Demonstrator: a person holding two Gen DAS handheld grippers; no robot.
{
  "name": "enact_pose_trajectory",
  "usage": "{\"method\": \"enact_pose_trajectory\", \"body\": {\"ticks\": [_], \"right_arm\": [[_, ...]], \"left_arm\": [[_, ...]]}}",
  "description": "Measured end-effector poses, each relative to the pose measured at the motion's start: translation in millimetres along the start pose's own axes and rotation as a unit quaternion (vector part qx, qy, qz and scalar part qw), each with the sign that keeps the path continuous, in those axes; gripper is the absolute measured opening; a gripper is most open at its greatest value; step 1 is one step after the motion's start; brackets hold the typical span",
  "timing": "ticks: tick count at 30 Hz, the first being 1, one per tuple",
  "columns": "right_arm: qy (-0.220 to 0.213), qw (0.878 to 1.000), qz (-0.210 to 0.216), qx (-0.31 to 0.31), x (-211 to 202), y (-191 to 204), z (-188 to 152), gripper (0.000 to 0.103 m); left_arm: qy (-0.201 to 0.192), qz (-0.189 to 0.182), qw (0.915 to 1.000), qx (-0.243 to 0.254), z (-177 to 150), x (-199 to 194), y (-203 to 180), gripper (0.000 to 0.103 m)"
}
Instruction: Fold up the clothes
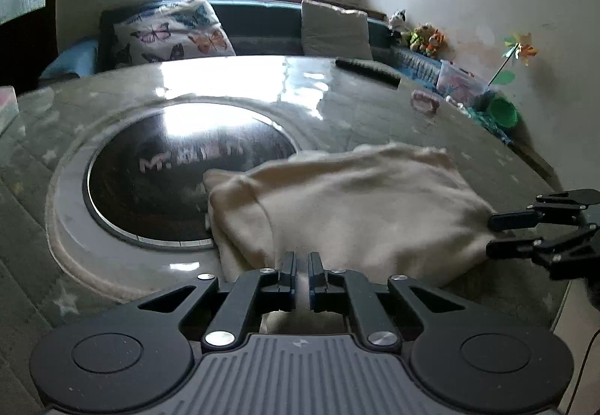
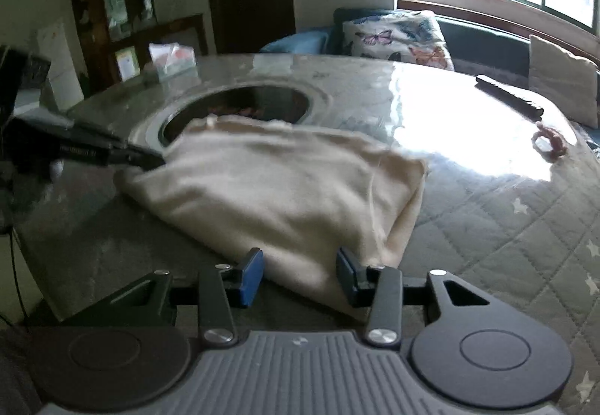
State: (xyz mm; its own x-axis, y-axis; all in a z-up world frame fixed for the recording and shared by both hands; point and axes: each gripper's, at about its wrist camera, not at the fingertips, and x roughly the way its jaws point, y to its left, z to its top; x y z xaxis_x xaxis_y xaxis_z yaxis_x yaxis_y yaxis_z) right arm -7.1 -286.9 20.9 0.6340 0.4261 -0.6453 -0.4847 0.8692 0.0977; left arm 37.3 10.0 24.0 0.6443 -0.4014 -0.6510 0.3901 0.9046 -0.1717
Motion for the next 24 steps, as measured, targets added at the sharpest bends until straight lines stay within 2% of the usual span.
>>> {"method": "enact_pose_trajectory", "body": {"ticks": [2,6,11,14,20,24], "right_arm": [[-0.018,1.000,-0.001,0.014,-2,-3,8,0.043],[-0.034,0.998,-0.013,0.046,14,-17,25,0.043],[-0.026,0.996,-0.022,0.086,44,-35,29,0.042],[-0.016,0.995,-0.034,0.097,51,-43,28,0.033],[-0.037,0.994,-0.050,0.095,49,-45,44,0.034],[-0.034,0.992,-0.055,0.109,65,-53,51,0.031]], "left_arm": [[-0.006,0.008,0.9999,0.004,7,2,1,0.012],[-0.007,0.020,0.9998,-0.002,16,15,9,0.012],[0.008,0.036,0.9993,-0.008,17,30,23,0.012],[0.014,0.042,0.9990,-0.009,18,36,30,0.012],[-0.007,0.035,0.9993,0.003,31,34,25,0.012],[0.004,0.044,0.9990,0.008,36,47,28,0.012]]}}
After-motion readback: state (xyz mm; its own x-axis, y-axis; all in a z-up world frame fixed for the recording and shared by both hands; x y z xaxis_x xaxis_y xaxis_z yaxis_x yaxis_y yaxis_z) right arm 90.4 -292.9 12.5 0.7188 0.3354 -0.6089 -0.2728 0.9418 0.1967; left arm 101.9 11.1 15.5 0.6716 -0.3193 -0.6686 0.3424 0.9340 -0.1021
